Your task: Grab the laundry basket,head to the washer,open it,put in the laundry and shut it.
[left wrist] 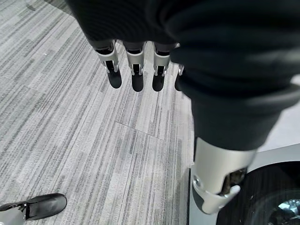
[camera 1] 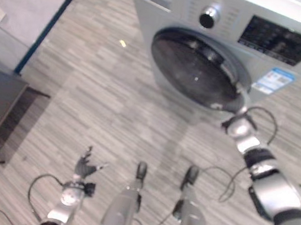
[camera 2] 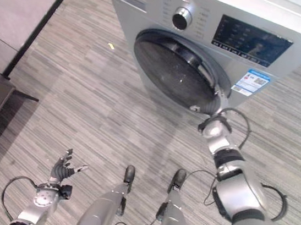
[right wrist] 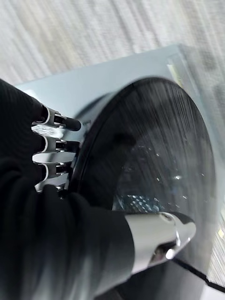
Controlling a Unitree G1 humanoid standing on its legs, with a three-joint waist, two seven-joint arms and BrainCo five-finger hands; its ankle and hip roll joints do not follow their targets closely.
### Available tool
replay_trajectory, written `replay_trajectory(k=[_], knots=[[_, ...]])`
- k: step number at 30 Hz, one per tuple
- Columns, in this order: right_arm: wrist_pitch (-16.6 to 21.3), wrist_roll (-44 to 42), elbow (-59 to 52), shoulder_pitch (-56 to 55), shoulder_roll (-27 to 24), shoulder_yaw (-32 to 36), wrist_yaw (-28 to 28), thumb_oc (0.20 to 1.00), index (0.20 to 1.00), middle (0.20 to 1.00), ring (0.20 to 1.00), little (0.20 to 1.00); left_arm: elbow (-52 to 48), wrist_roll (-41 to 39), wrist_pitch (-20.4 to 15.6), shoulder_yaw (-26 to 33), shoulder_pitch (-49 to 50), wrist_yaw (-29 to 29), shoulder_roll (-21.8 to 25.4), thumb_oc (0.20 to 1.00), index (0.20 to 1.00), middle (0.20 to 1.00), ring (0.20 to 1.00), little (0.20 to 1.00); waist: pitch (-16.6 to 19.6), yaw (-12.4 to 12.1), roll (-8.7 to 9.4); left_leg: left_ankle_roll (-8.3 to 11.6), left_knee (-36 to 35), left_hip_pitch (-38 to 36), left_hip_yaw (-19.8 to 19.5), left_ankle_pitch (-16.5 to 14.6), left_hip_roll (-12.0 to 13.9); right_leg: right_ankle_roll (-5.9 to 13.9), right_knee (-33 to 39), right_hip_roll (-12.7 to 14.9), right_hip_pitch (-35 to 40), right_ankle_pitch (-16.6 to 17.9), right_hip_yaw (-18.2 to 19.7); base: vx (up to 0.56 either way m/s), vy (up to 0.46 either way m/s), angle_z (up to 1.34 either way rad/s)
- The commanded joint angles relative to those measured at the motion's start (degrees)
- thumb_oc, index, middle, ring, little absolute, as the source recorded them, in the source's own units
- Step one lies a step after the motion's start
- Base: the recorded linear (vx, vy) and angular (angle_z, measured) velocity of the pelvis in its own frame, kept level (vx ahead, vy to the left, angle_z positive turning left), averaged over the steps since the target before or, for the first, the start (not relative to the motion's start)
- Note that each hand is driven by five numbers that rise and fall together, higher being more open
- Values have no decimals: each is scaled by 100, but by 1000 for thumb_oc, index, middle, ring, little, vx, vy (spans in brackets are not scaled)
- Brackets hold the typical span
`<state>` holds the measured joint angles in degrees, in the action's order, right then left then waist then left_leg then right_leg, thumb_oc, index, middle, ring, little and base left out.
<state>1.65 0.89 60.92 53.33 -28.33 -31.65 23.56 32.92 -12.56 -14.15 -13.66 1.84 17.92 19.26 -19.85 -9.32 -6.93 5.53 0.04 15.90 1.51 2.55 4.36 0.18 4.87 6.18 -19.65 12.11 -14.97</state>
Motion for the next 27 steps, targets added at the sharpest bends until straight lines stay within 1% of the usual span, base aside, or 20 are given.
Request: replay_trajectory(k=[1, 3, 5, 7, 11, 12, 14, 15, 16, 17, 18, 19, 20, 21, 22, 23, 24, 25, 26, 27], knots=[[682, 17, -524, 261, 1340, -555, -459, 1000, 1000, 1000, 1000, 1000, -161, 13, -222, -421, -115, 280, 370, 1000, 1000, 1000, 1000, 1000, 57, -520, 112, -116, -322, 315, -369, 335, 29, 705, -1009, 619, 187, -1219, 114, 0, 0, 0], [736, -76, -796, 126, 1720, -656, -497, 1000, 1000, 1000, 1000, 1000, -187, 86, -233, -420, -180, 401, 396, 1000, 1000, 1000, 1000, 1000, 51, -554, 88, -100, -294, 326, -386, 328, 34, 705, -1031, 625, 214, -1242, 64, 0, 0, 0], [747, -110, -856, 103, 1824, -674, -510, 1000, 1000, 1000, 1000, 1000, -210, 86, -233, -416, -181, 422, 410, 1000, 1000, 1000, 1000, 1000, 57, -566, 91, -102, -282, 327, -388, 320, 34, 706, -1029, 627, 226, -1244, 55, -2, -1, 2], [749, -207, -844, 53, 2093, -677, -517, 1000, 1000, 1000, 1000, 1000, -345, 35, -256, -367, -169, 496, 439, 1000, 1000, 1000, 1000, 1000, 59, -623, 102, -115, -242, 339, -379, 292, 38, 716, -1026, 632, 231, -1228, 55, 0, 0, 0], [808, -417, -1072, -62, 2129, -635, -539, 1000, 1000, 1000, 1000, 1000, -642, 105, -323, -362, -189, 532, 548, 1000, 1000, 1000, 1000, 1000, 44, -619, 118, -119, -194, 330, -361, 265, 47, 717, -1045, 644, 240, -1231, 69, -15, 3, 8], [933, -780, -1433, -212, 2050, -546, -568, 1000, 1000, 1000, 1000, 1000, -1147, 120, -438, -459, -194, 359, 761, 1000, 1000, 1000, 1000, 1000, 25, -591, 119, -123, -148, 321, -354, 234, 48, 718, -1069, 654, 253, -1240, 86, -19, 10, 13], [1038, -1084, -1898, -480, 1907, -499, -708, 1000, 1000, 1000, 1000, 1000, -1768, -256, -574, -605, -82, -200, 1108, 1000, 1000, 1000, 1000, 1000, -2, -544, 102, -133, -88, 317, -308, 195, 50, 734, -1095, 668, 261, -1241, 112, -18, 17, 11], [1035, -1084, -1904, -485, 1907, -498, -709, 1000, 1000, 1000, 1000, 1000, -1775, -260, -570, -603, -75, -204, 1113, 1000, 1000, 1000, 1000, 1000, 2, -547, 104, -133, -87, 317, -306, 194, 50, 734, -1095, 668, 260, -1241, 114, -18, 43, 11], [1127, -1430, -2258, -929, 1783, -327, -866, 1000, 1000, 1000, 1000, 1000, -2714, -714, -616, -678, 11, -779, 1684, 1000, 1000, 1000, 1000, 1000, -10, -480, 60, -137, -10, 308, -251, 149, 62, 748, -1126, 679, 278, -1244, 123, -13, 33, 4], [1123, -1430, -2264, -937, 1786, -325, -867, 1000, 1000, 1000, 1000, 1000, -2732, -722, -606, -670, 25, -785, 1695, 1000, 1000, 1000, 1000, 1000, -6, -484, 66, -137, -8, 307, -247, 146, 62, 748, -1127, 679, 277, -1245, 127, -10, 42, 3], [1135, -1546, -2351, -1156, 1734, -268, -955, 1000, 1000, 1000, 1000, 1000, -3346, -1018, -596, -719, 69, -1164, 2095, 1000, 1000, 1000, 1000, 1000, -2, -452, 55, -135, 14, 294, -218, 118, 70, 758, -1130, 683, 295, -1243, 141, 27, 36, -2], [1117, -1816, -2572, -1849, 1560, -157, -1190, 1000, 1000, 1000, 1000, 1000, -4392, -2308, -373, -767, 59, -2066, 3026, 1000, 1000, 1000, 1000, 1000, 48, -335, 17, -132, 69, 234, -151, 75, 95, 786, -1133, 692, 359, -1236, 145, 58, 50, 0], [1113, -1868, -2564, -2434, 1429, -79, -1370, 1000, 1000, 1000, 1000, 1000, -5321, -3709, -69, -938, -182, -2883, 3912, 1000, 1000, 1000, 1000, 1000, 117, -192, 18, -123, 120, 160, -114, 27, 111, 815, -1143, 706, 447, -1237, 141, 70, 48, -4], [1121, -1882, -2507, -2698, 1374, -43, -1474, 1000, 1000, 1000, 1000, 1000, -5687, -4255, 117, -1180, -471, -3192, 4240, 1000, 1000, 1000, 1000, 1000, 149, -86, 37, -116, 127, 108, -94, 7, 123, 828, -1159, 710, 480, -1244, 152, 78, 36, -6], [1115, -1789, -2393, -2986, 1303, 8, -1553, 1000, 1000, 1000, 1000, 1000, -5997, -4782, 357, -1558, -878, -3520, 4515, 1000, 1000, 1000, 1000, 1000, 197, 37, 65, -114, 124, 34, -61, -30, 133, 844, -1182, 701, 502, -1259, 181, 46, 21, -8], [1115, -1787, -2394, -2994, 1299, 31, -1554, 1000, 1000, 1000, 1000, 1000, -5984, -4787, 353, -1607, -928, -3519, 4514, 1000, 1000, 1000, 1000, 1000, 196, 9, 64, -114, 122, 28, -55, -33, 135, 844, -1184, 699, 502, -1260, 187, 89, 77, -9], [1069, -1548, -2210, -3532, 1196, -14, -1674, 1000, 1000, 1000, 1000, 1000, -5972, -5964, 928, -2749, -1796, -3930, 4379, 1000, 1000, 1000, 1000, 1000, 255, 405, 201, -111, 137, -124, 67, -104, 171, 871, -1262, 679, 508, -1280, 322, 72, 86, -24], [1019, -1468, -2157, -3676, 1162, -61, -1718, 1000, 1000, 1000, 1000, 1000, -5686, -6448, 1151, -3336, -2211, -4047, 4023, 1000, 1000, 1000, 1000, 1000, 265, 576, 281, -117, 144, -189, 145, -141, 195, 878, -1301, 664, 478, -1285, 415, 72, 86, -29], [1018, -1467, -2160, -3683, 1156, -36, -1719, 1000, 1000, 1000, 1000, 1000, -5663, -6452, 1144, -3384, -2260, -4053, 4007, 1000, 1000, 1000, 1000, 1000, 264, 545, 277, -117, 144, -193, 154, -144, 196, 878, -1305, 662, 475, -1286, 424, 32, 95, -37], [918, -1225, -2054, -3857, 976, -2, -1683, 1000, 1000, 1000, 1000, 1000, -5222, -6855, 1154, -3860, -2614, -4029, 3261, 1000, 1000, 1000, 1000, 1000, 260, 937, 437, -128, 173, -321, 321, -214, 228, 905, -1375, 611, 382, -1272, 647, 19, 73, -52]])
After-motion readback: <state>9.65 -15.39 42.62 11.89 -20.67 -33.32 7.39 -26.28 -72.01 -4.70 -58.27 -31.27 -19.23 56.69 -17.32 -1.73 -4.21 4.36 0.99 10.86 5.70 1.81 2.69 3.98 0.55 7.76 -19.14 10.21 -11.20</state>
